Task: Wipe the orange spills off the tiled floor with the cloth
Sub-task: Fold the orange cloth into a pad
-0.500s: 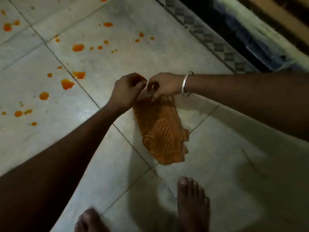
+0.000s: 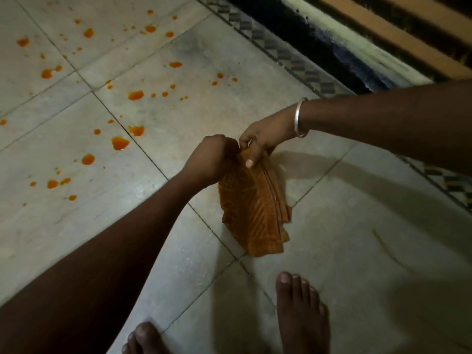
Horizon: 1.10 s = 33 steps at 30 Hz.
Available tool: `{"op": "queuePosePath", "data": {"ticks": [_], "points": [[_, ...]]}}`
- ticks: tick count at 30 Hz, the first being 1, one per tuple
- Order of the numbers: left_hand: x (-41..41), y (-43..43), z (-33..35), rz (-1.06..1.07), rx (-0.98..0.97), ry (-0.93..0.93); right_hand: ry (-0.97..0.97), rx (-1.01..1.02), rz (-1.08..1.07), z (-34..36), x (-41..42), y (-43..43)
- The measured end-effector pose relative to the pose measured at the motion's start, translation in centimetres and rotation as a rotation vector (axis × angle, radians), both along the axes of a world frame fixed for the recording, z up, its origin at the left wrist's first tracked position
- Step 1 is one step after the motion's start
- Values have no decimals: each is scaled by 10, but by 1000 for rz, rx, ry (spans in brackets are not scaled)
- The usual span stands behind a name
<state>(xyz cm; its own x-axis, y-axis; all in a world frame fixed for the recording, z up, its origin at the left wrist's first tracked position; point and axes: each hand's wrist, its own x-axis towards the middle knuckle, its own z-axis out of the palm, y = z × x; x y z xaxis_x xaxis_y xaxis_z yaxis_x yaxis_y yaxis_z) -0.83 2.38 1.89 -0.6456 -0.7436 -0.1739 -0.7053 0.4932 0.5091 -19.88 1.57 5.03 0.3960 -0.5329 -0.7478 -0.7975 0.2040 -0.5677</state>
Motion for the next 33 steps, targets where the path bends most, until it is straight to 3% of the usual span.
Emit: {"op": "queuePosePath", "data": {"ticks": [5, 8, 13, 16, 19, 22, 24, 28, 33], "points": [[18, -18, 48, 75, -30, 245, -181, -10, -122, 41, -12, -7], [28, -37, 87, 112, -37, 398, -308, -137, -213, 86, -16, -18], [47, -64, 164, 84, -139, 474, -488, -422, -357, 146, -9, -31], [56, -72, 191, 95, -147, 577, -674, -419, -409, 160, 0, -38], [69, -78, 186, 178, 96, 735, -812, -427, -415, 170, 9, -40], [82, -75, 154, 127, 482, 742, -860, -461, -463, 176, 14, -41], [82, -64, 136, 164, 622, 772, -836, -465, -536, 174, 15, -43], [66, -42, 129, 281, 804, 907, -731, -399, -807, 160, 14, -45], [54, -40, 134, 477, 807, 965, -704, -134, -965, 131, 14, -30]]}}
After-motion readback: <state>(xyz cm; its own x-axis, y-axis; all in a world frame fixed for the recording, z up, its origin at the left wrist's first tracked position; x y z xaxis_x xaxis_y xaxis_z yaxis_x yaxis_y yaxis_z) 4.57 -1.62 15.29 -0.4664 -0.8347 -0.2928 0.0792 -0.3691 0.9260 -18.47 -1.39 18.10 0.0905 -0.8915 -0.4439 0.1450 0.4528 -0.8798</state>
